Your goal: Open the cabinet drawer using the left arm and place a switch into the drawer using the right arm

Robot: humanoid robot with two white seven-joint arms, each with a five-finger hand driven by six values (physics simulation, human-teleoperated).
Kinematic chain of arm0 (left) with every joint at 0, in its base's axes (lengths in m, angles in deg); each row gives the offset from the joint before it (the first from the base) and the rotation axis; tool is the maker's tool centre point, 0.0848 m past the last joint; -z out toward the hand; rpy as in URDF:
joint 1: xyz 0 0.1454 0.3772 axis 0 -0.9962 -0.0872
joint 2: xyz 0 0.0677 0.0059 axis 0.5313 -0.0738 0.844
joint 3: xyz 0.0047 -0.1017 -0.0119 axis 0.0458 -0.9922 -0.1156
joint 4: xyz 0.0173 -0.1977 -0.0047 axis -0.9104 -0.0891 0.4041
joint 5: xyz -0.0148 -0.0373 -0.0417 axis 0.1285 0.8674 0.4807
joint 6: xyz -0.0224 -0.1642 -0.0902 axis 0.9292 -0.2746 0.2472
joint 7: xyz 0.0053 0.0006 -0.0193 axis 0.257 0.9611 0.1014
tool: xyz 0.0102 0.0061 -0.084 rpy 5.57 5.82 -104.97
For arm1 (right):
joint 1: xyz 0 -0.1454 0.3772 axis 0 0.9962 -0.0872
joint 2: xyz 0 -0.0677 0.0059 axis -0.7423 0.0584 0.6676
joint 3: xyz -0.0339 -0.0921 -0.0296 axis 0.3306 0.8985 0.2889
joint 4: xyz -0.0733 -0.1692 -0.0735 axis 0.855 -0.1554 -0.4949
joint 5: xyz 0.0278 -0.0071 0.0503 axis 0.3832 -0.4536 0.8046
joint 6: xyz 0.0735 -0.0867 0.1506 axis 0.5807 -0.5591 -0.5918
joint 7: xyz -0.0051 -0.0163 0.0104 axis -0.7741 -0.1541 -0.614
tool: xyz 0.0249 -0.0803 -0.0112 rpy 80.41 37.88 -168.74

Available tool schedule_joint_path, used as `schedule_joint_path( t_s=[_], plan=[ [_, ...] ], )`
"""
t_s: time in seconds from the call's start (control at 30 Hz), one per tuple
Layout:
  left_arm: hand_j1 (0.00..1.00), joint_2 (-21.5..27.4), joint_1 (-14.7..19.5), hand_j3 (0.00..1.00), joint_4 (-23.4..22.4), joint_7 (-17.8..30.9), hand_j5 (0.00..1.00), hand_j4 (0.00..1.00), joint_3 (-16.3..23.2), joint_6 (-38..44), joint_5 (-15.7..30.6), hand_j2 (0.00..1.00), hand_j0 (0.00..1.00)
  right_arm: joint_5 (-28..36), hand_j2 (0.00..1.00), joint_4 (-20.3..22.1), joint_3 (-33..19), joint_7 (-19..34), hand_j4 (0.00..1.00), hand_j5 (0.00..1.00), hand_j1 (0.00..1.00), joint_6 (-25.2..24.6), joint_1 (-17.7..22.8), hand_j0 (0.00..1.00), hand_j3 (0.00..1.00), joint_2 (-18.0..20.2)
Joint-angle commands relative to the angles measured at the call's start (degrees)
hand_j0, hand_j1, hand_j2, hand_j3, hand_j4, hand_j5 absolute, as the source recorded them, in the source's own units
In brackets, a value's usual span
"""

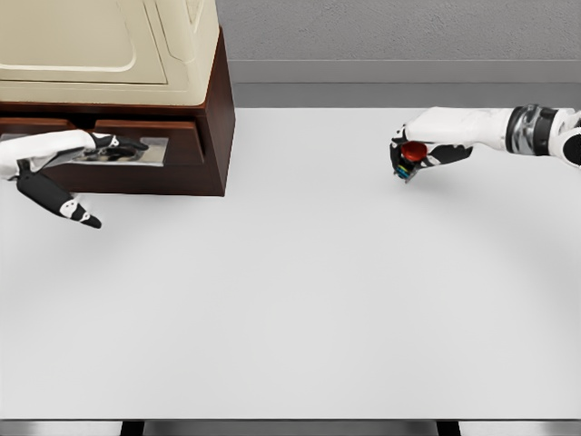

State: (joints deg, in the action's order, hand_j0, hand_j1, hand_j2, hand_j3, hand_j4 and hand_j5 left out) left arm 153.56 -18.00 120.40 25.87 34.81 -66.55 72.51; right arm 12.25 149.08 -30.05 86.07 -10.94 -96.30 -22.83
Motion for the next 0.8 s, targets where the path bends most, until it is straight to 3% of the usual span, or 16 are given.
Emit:
schedule_joint_path(
  t_s=[0.0, 0.27, 0.57, 0.77],
  plan=[
    [1.0, 2.0, 0.0, 1.0, 1.0, 0.3, 1.0, 1.0, 0.5, 0.2, -1.8, 1.0, 1.0, 0.5, 0.44, 3.9, 0.7, 0.0, 0.44, 0.44, 0.44, -0.2, 0.0, 0.44, 0.44, 0.1],
    [1.0, 5.8, -0.8, 1.0, 3.5, 0.3, 1.0, 1.0, 0.4, 0.2, 0.8, 1.0, 1.0, 0.5, 0.43, 10.6, 3.2, 0.0, 0.43, 0.43, 0.43, -0.2, -2.8, 0.43, 0.43, -0.1],
    [1.0, 8.5, -1.8, 1.0, 4.8, 0.3, 1.0, 1.0, 0.6, 0.2, 4.5, 1.0, 1.0, 0.5, 0.43, 12.1, 7.2, 0.0, 0.43, 0.43, 0.43, -0.2, -6.5, 0.43, 0.43, -3.5],
    [1.0, 8.9, -2.9, 1.0, 5.0, 0.3, 1.0, 1.0, 0.6, 0.2, 4.7, 1.0, 1.0, 0.6, 0.43, 13.4, 8.4, 0.0, 0.43, 0.43, 0.43, -0.2, -8.4, 0.43, 0.43, -5.3]
  ],
)
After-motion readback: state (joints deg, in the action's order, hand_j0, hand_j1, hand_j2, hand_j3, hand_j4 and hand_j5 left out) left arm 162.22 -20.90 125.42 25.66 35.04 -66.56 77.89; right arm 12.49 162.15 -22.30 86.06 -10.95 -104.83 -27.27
